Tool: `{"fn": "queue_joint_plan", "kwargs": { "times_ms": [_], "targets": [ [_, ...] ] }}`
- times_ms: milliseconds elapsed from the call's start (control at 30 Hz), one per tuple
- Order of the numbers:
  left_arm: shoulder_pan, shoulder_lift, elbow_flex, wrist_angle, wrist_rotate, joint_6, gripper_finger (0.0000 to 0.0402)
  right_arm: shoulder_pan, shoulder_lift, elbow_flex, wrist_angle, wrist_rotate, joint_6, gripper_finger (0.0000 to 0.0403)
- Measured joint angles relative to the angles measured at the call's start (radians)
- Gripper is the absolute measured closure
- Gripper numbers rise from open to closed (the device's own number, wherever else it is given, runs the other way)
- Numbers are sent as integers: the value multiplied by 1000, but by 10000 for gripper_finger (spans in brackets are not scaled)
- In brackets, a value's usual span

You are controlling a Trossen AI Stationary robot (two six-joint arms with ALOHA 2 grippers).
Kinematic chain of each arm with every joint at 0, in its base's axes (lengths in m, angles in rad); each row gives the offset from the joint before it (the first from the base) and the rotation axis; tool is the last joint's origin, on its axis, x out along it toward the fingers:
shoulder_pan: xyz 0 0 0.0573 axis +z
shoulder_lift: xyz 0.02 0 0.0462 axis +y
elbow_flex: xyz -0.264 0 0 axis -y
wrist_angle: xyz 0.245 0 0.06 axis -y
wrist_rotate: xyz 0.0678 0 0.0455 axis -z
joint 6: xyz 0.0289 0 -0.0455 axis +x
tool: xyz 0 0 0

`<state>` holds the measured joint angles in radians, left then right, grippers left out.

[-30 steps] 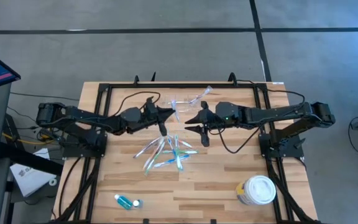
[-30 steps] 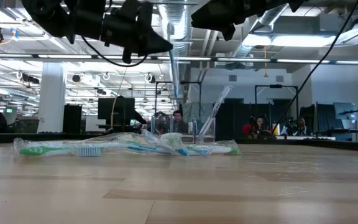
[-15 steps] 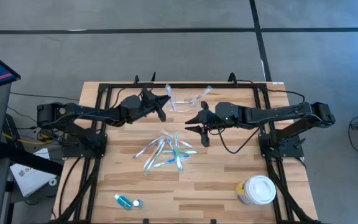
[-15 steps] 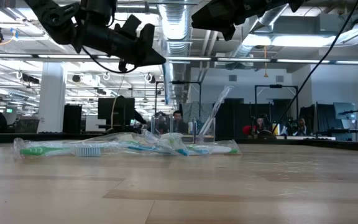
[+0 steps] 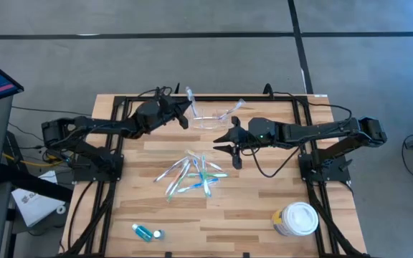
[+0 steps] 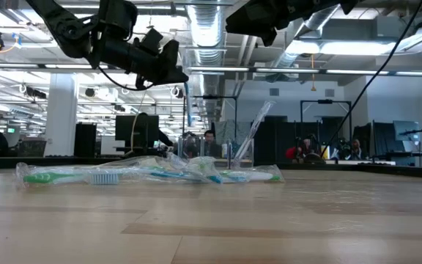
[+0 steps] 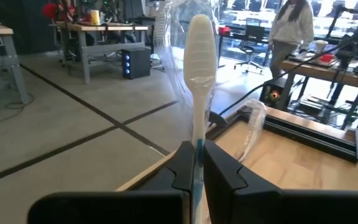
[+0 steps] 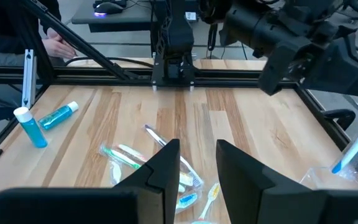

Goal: Pick & Place toothbrushing station
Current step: Put the blue toothbrush into the transparent organizer

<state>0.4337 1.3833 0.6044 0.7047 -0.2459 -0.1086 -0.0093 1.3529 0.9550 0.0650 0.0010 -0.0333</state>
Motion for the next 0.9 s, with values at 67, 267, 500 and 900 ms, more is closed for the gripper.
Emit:
{"fn": "queue_joint_plan", "kwargs": {
  "times_ms": [67, 267, 500, 900],
  "targets": [
    [9, 2, 0, -4, 0, 0, 397, -1, 0, 0, 2, 0, -1, 308],
    [17, 39, 0, 5, 1, 0, 396, -11, 0, 0, 2, 0, -3, 308],
    [32, 128, 0, 85, 1, 15, 396, -13, 0, 0, 2, 0, -3, 308],
    [45, 235, 0, 127, 1, -3, 396, -13, 11, 1, -2, 0, -1, 308]
  ]
}}
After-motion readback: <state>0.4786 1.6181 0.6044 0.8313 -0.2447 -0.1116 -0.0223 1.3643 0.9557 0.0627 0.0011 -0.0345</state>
